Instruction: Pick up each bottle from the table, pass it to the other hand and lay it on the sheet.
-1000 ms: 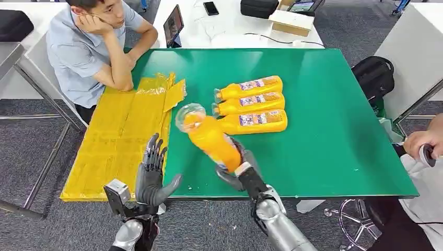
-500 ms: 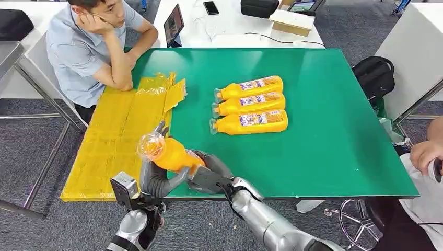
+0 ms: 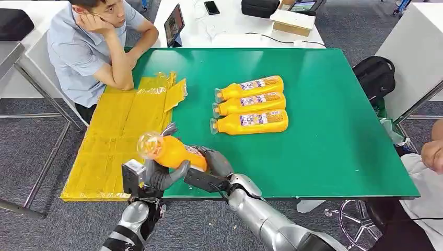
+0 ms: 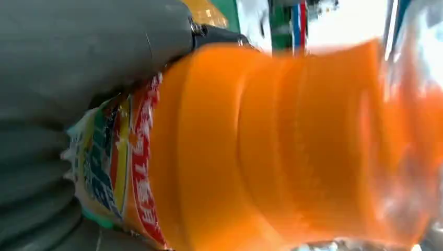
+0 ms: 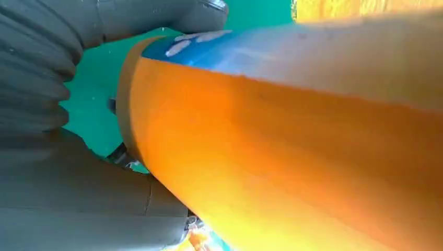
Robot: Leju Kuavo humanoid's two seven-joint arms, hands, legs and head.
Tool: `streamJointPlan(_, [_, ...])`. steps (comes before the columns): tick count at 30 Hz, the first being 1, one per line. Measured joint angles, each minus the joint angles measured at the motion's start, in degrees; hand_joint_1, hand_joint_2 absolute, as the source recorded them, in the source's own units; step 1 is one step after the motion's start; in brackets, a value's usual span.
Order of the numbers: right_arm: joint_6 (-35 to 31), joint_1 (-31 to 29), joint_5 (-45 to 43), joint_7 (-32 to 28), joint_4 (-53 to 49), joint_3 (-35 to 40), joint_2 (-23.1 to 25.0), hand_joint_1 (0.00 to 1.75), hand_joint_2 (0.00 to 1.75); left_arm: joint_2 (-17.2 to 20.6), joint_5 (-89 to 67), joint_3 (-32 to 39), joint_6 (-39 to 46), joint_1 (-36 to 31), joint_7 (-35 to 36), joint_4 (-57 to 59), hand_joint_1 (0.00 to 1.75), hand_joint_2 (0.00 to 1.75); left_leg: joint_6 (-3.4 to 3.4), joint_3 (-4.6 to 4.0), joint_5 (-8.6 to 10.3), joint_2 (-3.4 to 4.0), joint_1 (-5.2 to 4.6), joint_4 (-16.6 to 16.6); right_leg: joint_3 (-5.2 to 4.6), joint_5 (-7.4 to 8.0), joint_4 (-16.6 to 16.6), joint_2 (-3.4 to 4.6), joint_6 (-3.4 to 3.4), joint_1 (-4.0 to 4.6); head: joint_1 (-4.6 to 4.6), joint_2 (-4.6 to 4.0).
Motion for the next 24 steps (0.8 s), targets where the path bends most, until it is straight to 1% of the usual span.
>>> streamJointPlan(4, [-0.6, 0.1, 0.1, -0.6, 0.5, 0.0, 0.3, 1.75, 1.75, -0.7, -0.8, 0.0, 4.3, -1.3, -0.2, 2.6, 1.75, 1.75, 0.00, -0.02, 0.00, -0.04, 0.00, 0.0, 0.00, 0.00, 0.0, -0.03, 0.00, 0.00, 0.02, 0.00])
streamJointPlan(16, [-1.0, 0.7, 0.4, -1.1, 0.9, 0.0, 0.7, 1.75, 1.75, -1.2, -0.2, 0.3, 4.9, -3.1, -0.4, 5.8, 1.75, 1.75, 0.00, -0.03, 0.00, -0.04, 0.01, 0.0, 0.00, 0.00, 0.0, -0.03, 0.00, 0.01, 0.02, 0.00])
streamJointPlan(17, [-1.1, 0.7, 0.4, -1.1, 0.9, 0.0, 0.7, 1.52, 1.75, -1.2, -0.2, 0.4, 4.9, -3.1, -0.4, 5.9, 1.75, 1.75, 0.00, -0.03, 0.00, -0.04, 0.00, 0.0, 0.00, 0.00, 0.0, -0.03, 0.00, 0.00, 0.00, 0.00])
streamJointPlan(18, [-1.1, 0.7, 0.5, -1.2, 0.9, 0.0, 0.7, 0.02, 1.75, -1.2, 0.1, 0.4, 4.9, -3.1, -0.5, 6.0, 1.75, 1.75, 0.00, -0.03, 0.00, -0.04, 0.00, 0.0, 0.00, 0.00, 0.0, -0.03, 0.00, 0.00, 0.02, 0.00])
streamJointPlan(21, [-1.4, 0.8, 0.8, -2.3, 1.0, 0.2, 0.7, 0.00, 1.75, -1.2, 2.7, 0.8, 3.5, -3.5, -1.1, 6.6, 1.75, 1.75, 0.00, -0.03, 0.00, -0.05, 0.00, 0.0, 0.00, 0.00, 0.0, -0.03, 0.00, 0.00, 0.02, 0.00])
streamJointPlan(22, [-1.7, 1.0, 1.0, -3.0, 1.0, 0.3, 0.7, 0.00, 0.00, -1.2, 3.8, 1.1, 2.9, -3.8, -1.6, 6.8, 1.75, 1.75, 0.01, -0.03, 0.00, -0.05, 0.00, 0.0, 0.00, 0.00, 0.0, -0.03, 0.00, 0.00, 0.02, 0.00])
streamJointPlan(24, [-2.1, 1.3, 0.8, -4.7, 1.0, 0.6, 0.7, 0.00, 0.00, -1.2, 5.9, 1.5, 1.4, -4.0, -2.1, 7.1, 1.75, 1.75, 0.01, -0.03, 0.01, -0.05, 0.00, 0.0, 0.00, 0.00, 0.0, -0.03, 0.00, 0.01, 0.02, 0.00])
